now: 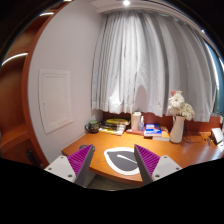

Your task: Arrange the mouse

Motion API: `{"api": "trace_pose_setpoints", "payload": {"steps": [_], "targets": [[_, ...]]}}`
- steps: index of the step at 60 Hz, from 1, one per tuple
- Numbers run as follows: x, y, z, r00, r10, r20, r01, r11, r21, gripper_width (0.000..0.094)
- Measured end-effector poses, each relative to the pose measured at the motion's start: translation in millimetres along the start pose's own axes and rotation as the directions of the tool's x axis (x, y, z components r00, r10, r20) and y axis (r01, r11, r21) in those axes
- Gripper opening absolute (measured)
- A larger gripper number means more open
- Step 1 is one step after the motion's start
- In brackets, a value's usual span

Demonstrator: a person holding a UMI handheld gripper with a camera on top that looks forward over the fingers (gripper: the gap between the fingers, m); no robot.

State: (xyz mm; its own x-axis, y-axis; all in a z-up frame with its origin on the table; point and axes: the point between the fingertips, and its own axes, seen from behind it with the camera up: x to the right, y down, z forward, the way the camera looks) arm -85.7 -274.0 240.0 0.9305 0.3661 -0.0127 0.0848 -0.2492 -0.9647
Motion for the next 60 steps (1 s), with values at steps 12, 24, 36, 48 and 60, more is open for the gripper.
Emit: {"api": "trace_pose_setpoints", "payload": {"steps": [12, 24, 36, 48, 60], "targets": [[-37.1, 68.8, 26.8, 0.999, 0.033, -0.039, -0.037, 0.993, -0.112, 0.0815], [-115.5, 129.5, 86.1, 0.997, 0.06, -0.039, -0.067, 0.976, -0.207, 0.0809], [-175.7, 159.4, 169.6, 0.994, 0.077, -0.082, -0.096, 0.957, -0.275, 0.0811], [-200.3, 173.6, 253.2, 0.988, 0.075, -0.138, -0.116, 0.941, -0.319, 0.0805], [-198.1, 176.2, 316.3, 0.977, 0.059, -0.206, -0.126, 0.935, -0.332, 0.08]]}}
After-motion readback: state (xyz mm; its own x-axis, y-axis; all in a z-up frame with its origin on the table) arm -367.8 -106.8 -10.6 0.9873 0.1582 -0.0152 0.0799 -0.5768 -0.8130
